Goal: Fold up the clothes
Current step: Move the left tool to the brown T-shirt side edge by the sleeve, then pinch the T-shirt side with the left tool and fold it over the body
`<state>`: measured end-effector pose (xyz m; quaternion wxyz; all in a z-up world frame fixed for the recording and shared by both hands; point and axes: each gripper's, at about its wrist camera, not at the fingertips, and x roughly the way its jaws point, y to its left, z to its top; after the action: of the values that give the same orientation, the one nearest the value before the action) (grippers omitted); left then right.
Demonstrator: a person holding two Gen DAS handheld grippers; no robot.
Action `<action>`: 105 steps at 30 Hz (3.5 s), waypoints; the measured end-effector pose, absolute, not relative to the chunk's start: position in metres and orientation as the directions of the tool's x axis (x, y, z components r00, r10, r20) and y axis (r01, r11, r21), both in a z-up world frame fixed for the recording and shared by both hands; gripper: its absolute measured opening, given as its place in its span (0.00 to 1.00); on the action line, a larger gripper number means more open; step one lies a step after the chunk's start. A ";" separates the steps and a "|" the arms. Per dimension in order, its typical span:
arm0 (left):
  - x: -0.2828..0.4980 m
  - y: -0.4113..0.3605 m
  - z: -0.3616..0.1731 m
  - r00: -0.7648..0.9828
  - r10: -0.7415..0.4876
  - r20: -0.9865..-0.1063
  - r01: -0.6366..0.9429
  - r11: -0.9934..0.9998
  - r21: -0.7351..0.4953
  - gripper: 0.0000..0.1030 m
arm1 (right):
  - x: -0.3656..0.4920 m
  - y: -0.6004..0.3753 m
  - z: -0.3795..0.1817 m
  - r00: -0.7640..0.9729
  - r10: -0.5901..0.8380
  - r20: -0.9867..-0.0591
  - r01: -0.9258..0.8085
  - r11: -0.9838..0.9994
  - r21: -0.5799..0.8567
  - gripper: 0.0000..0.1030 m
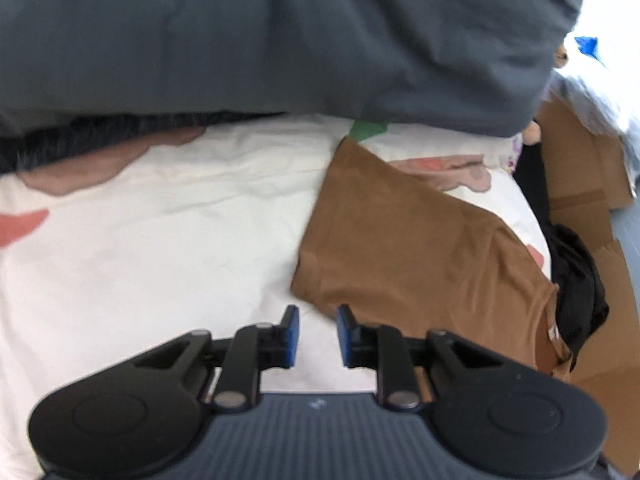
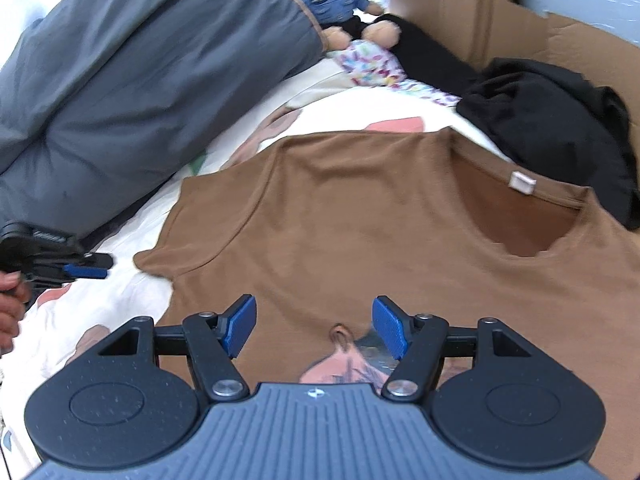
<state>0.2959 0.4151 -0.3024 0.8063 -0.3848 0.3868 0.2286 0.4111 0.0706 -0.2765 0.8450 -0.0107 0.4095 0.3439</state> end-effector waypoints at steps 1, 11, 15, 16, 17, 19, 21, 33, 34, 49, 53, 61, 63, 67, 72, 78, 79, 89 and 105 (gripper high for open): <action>0.296 0.416 -0.305 0.597 0.071 -0.799 -0.674 0.585 -0.451 0.20 | 0.411 0.073 -0.278 0.422 0.574 -0.702 -0.596 0.759 0.263 0.67; 0.301 0.430 -0.338 0.617 0.013 -0.786 -0.739 0.351 -0.574 0.21 | 0.417 0.105 -0.292 0.361 0.610 -0.705 -0.649 0.708 0.280 0.67; 0.295 0.433 -0.350 0.632 0.012 -0.775 -0.753 0.247 -0.610 0.22 | 0.420 0.116 -0.298 0.346 0.622 -0.702 -0.652 0.698 0.297 0.67; 0.293 0.434 -0.353 0.641 0.017 -0.767 -0.752 0.216 -0.623 0.23 | 0.421 0.119 -0.299 0.342 0.625 -0.702 -0.654 0.695 0.300 0.67; 0.290 0.435 -0.355 0.653 0.024 -0.757 -0.747 0.185 -0.638 0.23 | 0.421 0.121 -0.300 0.339 0.626 -0.702 -0.656 0.692 0.301 0.67; 0.288 0.438 -0.360 0.671 0.035 -0.741 -0.737 0.146 -0.660 0.24 | 0.422 0.125 -0.302 0.331 0.630 -0.703 -0.661 0.686 0.304 0.67; 0.289 0.441 -0.363 0.681 0.037 -0.731 -0.728 0.137 -0.672 0.25 | 0.423 0.131 -0.303 0.322 0.633 -0.704 -0.667 0.679 0.305 0.67; 0.300 0.458 -0.345 0.700 0.022 -0.714 -0.686 0.298 -0.664 0.07 | 0.418 0.174 -0.304 0.202 0.672 -0.712 -0.743 0.579 0.336 0.25; 0.300 0.458 -0.341 0.703 0.022 -0.710 -0.678 0.322 -0.661 0.07 | 0.417 0.180 -0.305 0.200 0.671 -0.714 -0.746 0.577 0.333 0.21; 0.315 0.443 -0.298 0.792 -0.055 -0.608 -0.514 0.477 -0.713 0.06 | 0.425 0.222 -0.326 0.144 0.643 -0.752 -0.701 0.603 0.382 0.03; 0.316 0.429 -0.291 0.804 -0.095 -0.587 -0.468 0.507 -0.724 0.05 | 0.428 0.227 -0.331 0.134 0.606 -0.784 -0.717 0.606 0.346 0.02; 0.320 0.407 -0.286 0.798 -0.137 -0.588 -0.425 0.563 -0.708 0.05 | 0.430 0.227 -0.339 0.132 0.604 -0.786 -0.670 0.639 0.379 0.05; 0.321 0.402 -0.285 0.791 -0.136 -0.597 -0.421 0.587 -0.692 0.05 | 0.430 0.222 -0.337 0.127 0.619 -0.775 -0.648 0.643 0.408 0.10; 0.321 0.393 -0.284 0.781 -0.139 -0.609 -0.408 0.625 -0.665 0.05 | 0.422 0.209 -0.326 0.129 0.639 -0.758 -0.657 0.628 0.418 0.47; 0.323 0.377 -0.284 0.767 -0.146 -0.625 -0.388 0.671 -0.632 0.05 | 0.417 0.183 -0.310 0.173 0.640 -0.749 -0.668 0.635 0.388 0.53; 0.330 0.354 -0.288 0.738 -0.158 -0.656 -0.358 0.733 -0.579 0.06 | 0.423 0.148 -0.304 0.225 0.615 -0.756 -0.630 0.683 0.368 0.55; 0.332 0.350 -0.290 0.731 -0.161 -0.663 -0.353 0.743 -0.569 0.06 | 0.423 0.144 -0.303 0.230 0.612 -0.757 -0.627 0.688 0.366 0.55; 0.350 0.315 -0.312 0.657 -0.157 -0.738 -0.313 0.833 -0.456 0.06 | 0.424 0.106 -0.305 0.261 0.572 -0.777 -0.588 0.733 0.342 0.55; 0.339 0.307 -0.313 0.596 -0.188 -0.781 -0.320 0.836 -0.445 0.48 | 0.421 0.097 -0.305 0.272 0.552 -0.788 -0.561 0.756 0.336 0.55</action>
<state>0.3390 0.3071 -0.3125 0.8471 -0.2833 0.4479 0.0388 0.4214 0.0970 -0.3054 0.7976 -0.0044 0.4920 0.3489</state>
